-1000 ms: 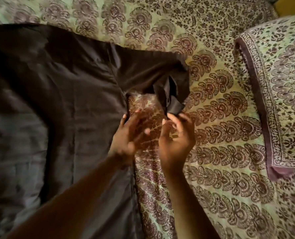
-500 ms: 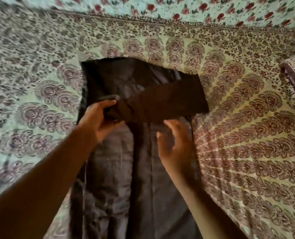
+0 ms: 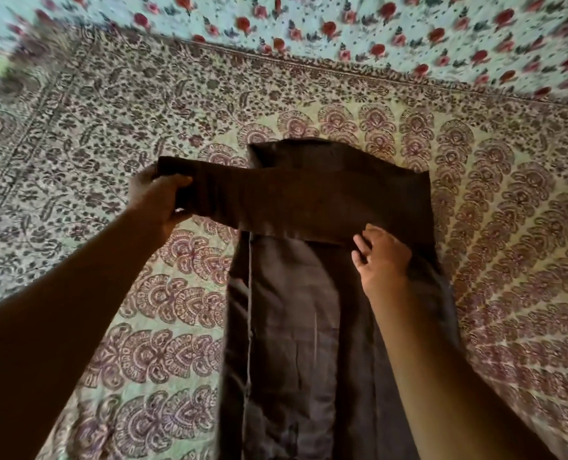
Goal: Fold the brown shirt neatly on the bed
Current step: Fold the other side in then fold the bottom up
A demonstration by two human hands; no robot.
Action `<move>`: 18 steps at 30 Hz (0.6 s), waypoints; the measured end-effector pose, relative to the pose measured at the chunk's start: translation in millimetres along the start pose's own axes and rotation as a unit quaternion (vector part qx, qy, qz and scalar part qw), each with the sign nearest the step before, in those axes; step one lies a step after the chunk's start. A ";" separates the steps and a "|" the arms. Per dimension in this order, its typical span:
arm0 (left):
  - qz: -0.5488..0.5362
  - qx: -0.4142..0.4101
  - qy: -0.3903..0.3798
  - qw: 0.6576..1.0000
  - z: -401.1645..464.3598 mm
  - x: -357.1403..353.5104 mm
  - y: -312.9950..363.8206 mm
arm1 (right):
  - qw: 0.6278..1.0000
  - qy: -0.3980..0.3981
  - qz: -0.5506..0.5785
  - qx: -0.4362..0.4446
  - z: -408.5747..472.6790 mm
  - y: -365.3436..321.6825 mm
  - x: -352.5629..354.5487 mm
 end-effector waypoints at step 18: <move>0.492 -0.354 0.030 0.795 -11.3 -65.2 -9.9 | 0.764 0.043 -0.539 0.352 7.4 -15.7 23.6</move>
Point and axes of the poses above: each hand's wrist, its own z-axis towards the middle knuckle, its own x-axis out of the back of the hand, y = z × x, the point moved 7 cm from there along z, towards the middle knuckle
